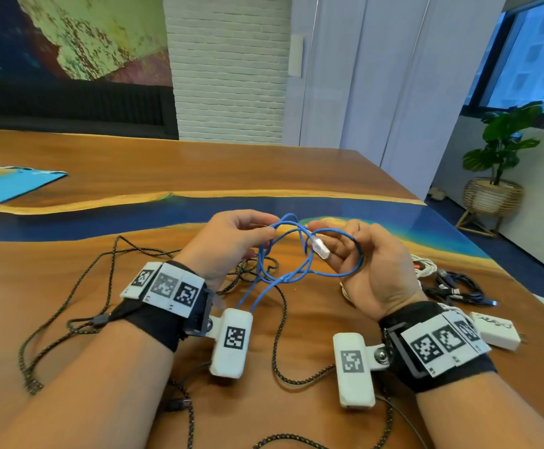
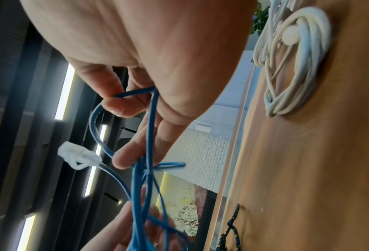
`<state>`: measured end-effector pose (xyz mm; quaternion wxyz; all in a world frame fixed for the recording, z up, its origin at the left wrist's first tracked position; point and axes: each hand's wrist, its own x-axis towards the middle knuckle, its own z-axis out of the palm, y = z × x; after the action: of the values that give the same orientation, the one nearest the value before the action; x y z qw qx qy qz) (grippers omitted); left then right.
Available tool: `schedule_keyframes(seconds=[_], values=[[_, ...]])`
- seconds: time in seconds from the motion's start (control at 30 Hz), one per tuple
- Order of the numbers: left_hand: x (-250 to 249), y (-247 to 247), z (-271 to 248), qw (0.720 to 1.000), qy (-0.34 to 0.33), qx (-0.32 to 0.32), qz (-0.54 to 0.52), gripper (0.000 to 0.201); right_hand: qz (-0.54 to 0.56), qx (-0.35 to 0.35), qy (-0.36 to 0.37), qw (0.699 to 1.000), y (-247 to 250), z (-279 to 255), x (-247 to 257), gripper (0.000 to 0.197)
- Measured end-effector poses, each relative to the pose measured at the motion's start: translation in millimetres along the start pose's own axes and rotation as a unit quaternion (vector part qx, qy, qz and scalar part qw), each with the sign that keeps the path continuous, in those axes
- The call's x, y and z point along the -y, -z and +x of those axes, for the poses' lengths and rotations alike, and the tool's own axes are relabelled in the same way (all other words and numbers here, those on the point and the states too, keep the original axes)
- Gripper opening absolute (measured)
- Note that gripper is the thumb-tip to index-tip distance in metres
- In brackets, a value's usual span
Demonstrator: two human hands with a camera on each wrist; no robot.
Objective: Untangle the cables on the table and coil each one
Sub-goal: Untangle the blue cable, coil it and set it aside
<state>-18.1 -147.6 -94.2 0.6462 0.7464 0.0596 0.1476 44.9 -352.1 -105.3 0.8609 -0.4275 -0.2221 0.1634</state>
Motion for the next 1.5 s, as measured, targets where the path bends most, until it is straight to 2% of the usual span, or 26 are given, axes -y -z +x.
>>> schedule_keyframes(seconds=[0.13,0.23,0.3,0.37,0.57,0.7,0.87,0.97,1.1,1.23,1.3,1.4,1.5], values=[[-1.8,-1.2,-1.1,1.000,-0.014,-0.009,-0.009,0.011,-0.146,-0.008,-0.019,0.989,-0.5,-2.4,6.6,0.024],[-0.5,-6.8,-1.5,1.000,-0.026,0.001,0.004,0.009,-0.270,-0.003,-0.037,0.962,-4.5,-4.3,6.0,0.024],[0.3,-10.8,-2.6,0.999,-0.034,0.017,0.004,0.010,-0.335,0.010,-0.016,0.942,-7.1,-5.8,2.3,0.012],[-0.6,-13.1,-2.9,0.999,-0.041,0.023,0.003,0.011,-0.362,0.006,0.001,0.932,-5.0,-5.7,-0.7,0.013],[-7.3,-16.0,-9.3,0.997,-0.030,0.043,-0.053,0.014,-0.331,-0.029,0.016,0.943,-0.9,-1.0,-4.0,0.012],[-9.7,-11.3,-10.2,0.995,-0.005,0.058,-0.081,0.029,-0.313,-0.029,0.010,0.949,0.0,-1.1,-4.2,0.007],[-6.7,-13.9,-12.0,0.993,-0.008,0.096,-0.061,0.016,-0.233,-0.021,-0.039,0.971,-6.9,-2.7,-12.5,0.004],[-2.7,-17.3,-10.5,0.994,-0.020,0.099,-0.040,0.019,-0.222,0.003,-0.068,0.973,-9.3,-3.3,-12.9,0.009],[-2.3,-13.9,-7.7,0.997,-0.021,0.060,-0.045,0.015,-0.207,0.027,-0.107,0.972,-7.2,-4.6,-9.2,0.027],[-3.6,-14.0,-9.9,0.995,-0.017,0.090,-0.024,0.013,-0.223,0.015,-0.102,0.969,-5.4,-4.9,-11.5,0.009],[-3.7,-13.8,-8.3,0.998,-0.013,0.062,-0.028,0.015,-0.189,-0.012,-0.102,0.977,-5.4,-3.9,-9.0,0.004],[-3.0,-5.1,1.5,0.997,0.003,-0.032,-0.068,0.023,-0.146,-0.079,-0.087,0.982,1.2,3.2,-3.2,0.031],[-0.4,0.5,8.1,0.991,-0.019,-0.103,-0.086,0.024,-0.267,-0.114,-0.062,0.955,8.3,7.5,-2.5,0.053]])
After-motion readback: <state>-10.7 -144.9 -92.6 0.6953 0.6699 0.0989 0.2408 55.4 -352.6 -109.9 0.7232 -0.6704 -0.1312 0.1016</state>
